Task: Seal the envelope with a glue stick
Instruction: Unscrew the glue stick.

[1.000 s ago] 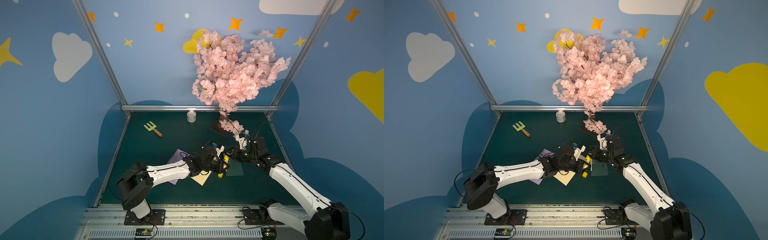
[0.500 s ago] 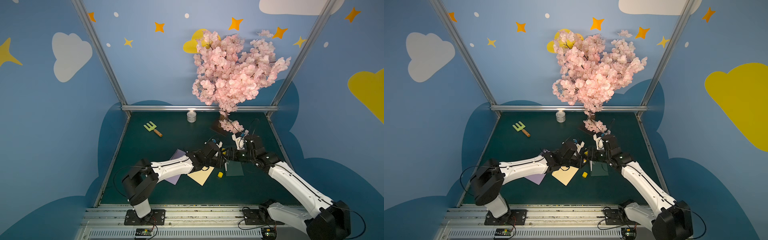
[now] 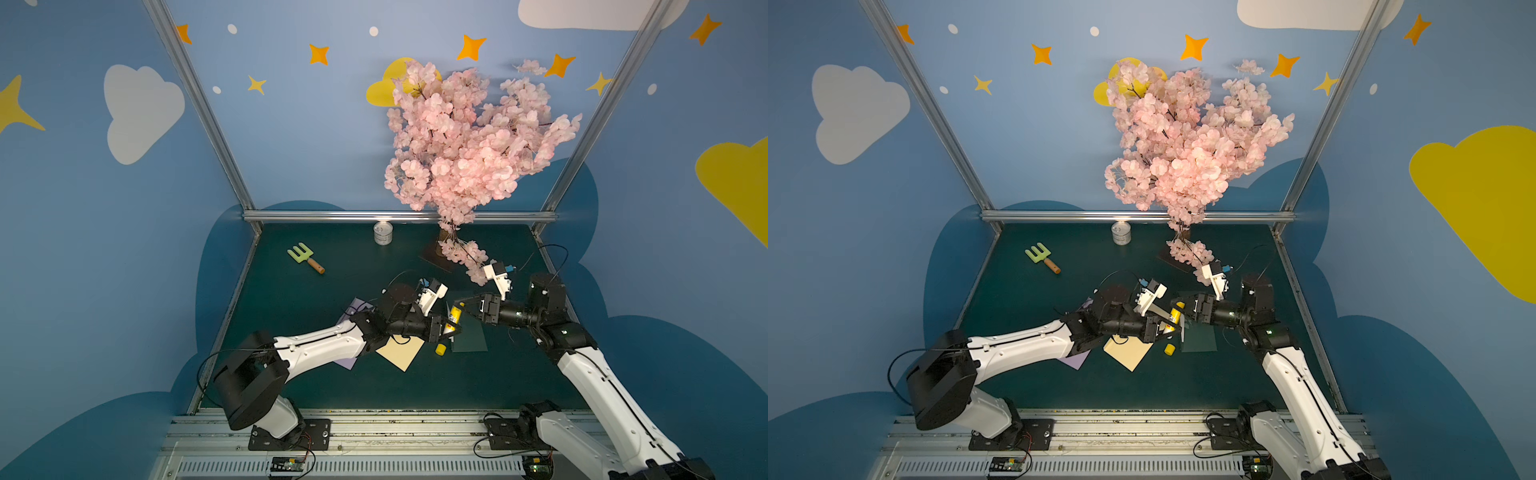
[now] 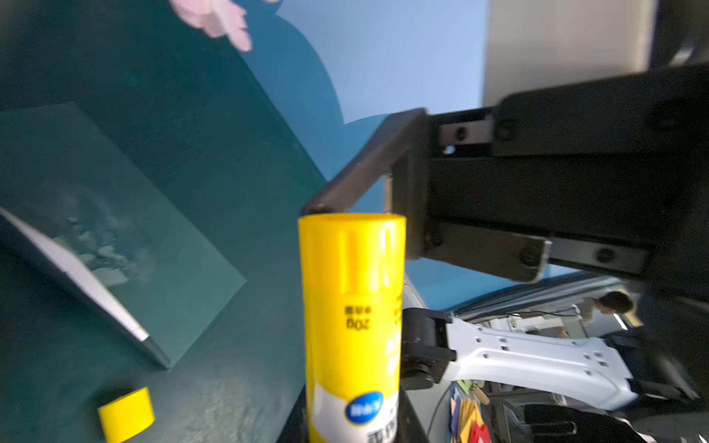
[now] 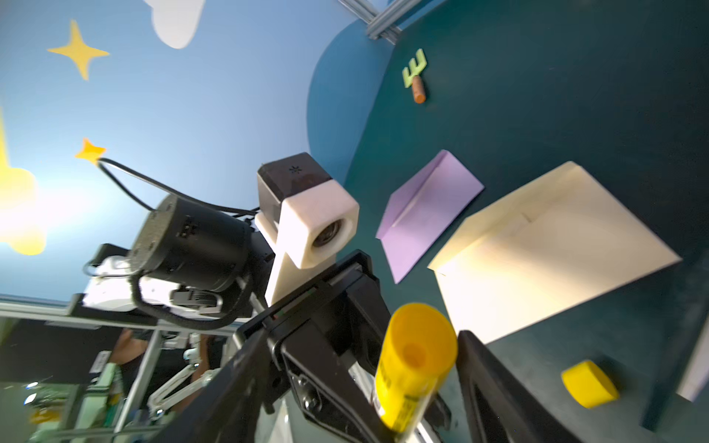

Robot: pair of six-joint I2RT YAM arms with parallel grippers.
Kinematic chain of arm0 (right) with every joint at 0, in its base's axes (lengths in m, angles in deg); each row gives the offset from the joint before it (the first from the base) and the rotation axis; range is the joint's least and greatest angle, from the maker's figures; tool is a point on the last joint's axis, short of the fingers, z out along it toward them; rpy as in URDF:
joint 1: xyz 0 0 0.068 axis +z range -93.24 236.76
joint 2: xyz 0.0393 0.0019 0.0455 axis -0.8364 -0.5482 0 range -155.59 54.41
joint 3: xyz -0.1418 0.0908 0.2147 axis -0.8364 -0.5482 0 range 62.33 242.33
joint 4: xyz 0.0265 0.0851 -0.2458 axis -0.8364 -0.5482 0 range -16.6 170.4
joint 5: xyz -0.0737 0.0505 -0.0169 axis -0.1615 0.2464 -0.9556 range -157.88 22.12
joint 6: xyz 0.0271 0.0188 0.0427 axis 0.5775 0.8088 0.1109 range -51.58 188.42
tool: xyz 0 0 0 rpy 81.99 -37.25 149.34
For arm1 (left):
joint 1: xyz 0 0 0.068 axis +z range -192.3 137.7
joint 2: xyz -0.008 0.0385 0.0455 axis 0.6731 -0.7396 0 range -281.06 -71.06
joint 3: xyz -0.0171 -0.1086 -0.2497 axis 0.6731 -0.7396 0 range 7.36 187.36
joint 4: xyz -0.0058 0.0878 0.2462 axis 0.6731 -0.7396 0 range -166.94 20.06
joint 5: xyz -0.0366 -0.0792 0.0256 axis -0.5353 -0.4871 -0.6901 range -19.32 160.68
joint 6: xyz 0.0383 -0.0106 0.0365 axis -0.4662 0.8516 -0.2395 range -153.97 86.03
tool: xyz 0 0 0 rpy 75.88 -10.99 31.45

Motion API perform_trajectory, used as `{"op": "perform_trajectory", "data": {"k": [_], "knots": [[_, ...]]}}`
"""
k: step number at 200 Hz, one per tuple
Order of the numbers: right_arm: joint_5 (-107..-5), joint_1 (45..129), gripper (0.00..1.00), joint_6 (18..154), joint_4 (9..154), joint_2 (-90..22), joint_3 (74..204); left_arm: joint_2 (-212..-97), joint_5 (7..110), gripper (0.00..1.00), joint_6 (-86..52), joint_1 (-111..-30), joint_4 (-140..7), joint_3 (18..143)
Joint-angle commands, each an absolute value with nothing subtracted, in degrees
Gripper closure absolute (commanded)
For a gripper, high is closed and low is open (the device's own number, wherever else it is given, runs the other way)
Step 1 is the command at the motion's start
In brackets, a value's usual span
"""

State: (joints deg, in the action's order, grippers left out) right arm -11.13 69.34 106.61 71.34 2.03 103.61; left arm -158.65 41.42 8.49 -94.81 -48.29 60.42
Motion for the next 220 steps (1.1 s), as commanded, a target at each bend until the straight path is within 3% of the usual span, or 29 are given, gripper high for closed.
{"op": "perform_trajectory", "data": {"k": [1,24,61,93,132,174,220], "knots": [[-2.3,67.7,0.28,115.4,85.1,2.8,101.1,-156.9,36.6,0.98,10.1,-94.8,-41.0,59.1],[-0.3,67.3,0.33,120.7,93.5,1.9,97.6,-156.8,35.0,0.98,11.4,-94.8,-37.8,58.3],[0.3,67.0,0.54,127.8,104.1,0.1,95.8,-158.1,33.1,0.98,12.9,-94.9,-35.3,58.3],[-0.1,67.1,0.66,128.6,105.3,-0.7,95.6,-158.3,33.5,0.97,13.5,-95.0,-34.1,57.8],[-1.0,67.0,0.69,128.3,104.8,-1.2,95.3,-159.1,34.1,0.97,13.9,-95.0,-34.0,57.8],[-1.6,66.9,0.61,128.5,104.9,-1.5,95.3,-159.5,34.9,0.98,14.1,-95.0,-33.7,57.4],[-1.6,67.0,0.75,128.3,104.6,-1.1,94.9,-159.8,36.2,0.98,14.7,-94.9,-33.0,56.5]]}}
